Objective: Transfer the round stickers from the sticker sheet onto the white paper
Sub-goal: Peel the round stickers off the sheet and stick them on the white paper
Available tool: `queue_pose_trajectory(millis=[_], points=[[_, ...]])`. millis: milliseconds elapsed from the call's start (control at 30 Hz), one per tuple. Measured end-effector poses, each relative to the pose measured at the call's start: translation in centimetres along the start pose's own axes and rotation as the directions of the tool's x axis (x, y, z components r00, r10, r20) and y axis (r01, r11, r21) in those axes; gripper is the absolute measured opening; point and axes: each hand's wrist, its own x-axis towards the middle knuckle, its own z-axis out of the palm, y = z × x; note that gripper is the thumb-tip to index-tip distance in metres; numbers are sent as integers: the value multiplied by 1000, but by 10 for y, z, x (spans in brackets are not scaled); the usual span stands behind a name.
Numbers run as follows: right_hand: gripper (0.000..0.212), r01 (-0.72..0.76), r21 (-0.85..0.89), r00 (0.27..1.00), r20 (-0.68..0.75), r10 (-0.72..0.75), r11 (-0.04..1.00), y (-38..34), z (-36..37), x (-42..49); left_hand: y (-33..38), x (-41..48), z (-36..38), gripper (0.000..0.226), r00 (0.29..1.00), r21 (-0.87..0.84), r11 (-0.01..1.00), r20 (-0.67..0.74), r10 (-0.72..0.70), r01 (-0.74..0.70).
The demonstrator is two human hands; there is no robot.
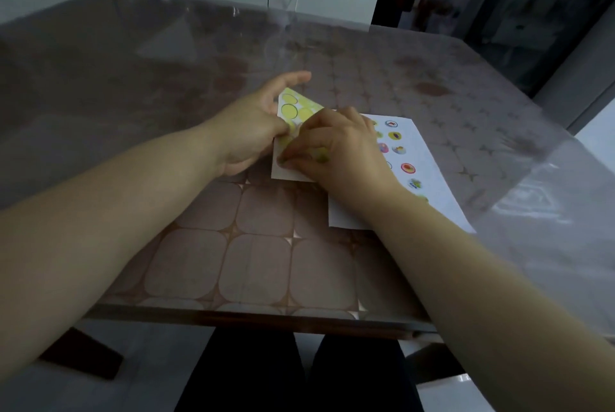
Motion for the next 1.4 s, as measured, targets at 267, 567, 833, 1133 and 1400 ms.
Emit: queue_pose_trajectory(millis=[267,567,833,1133,1400], points=[[3,-134,346,985,150,86,929,-1,-8,-1,3,-2,-23,89,995,443,896,-95,17,26],[7,-269,395,953,238,185,878,0,-12,-2,12,-5,-30,92,990,851,525,-78,116,5],[10,-242,234,953,240,185,941,0,-7,1,11,-10,-33,73,929,868,465,301,-214,-174],[7,-250,189,949,240,202,950,-4,-8,4,8,-5,-30,72,919,840,516,322,-227,-166],[4,-276,265,961,106,257,924,-3,-11,8,6,-7,-33,73,909,843,521,314,-274,-134]])
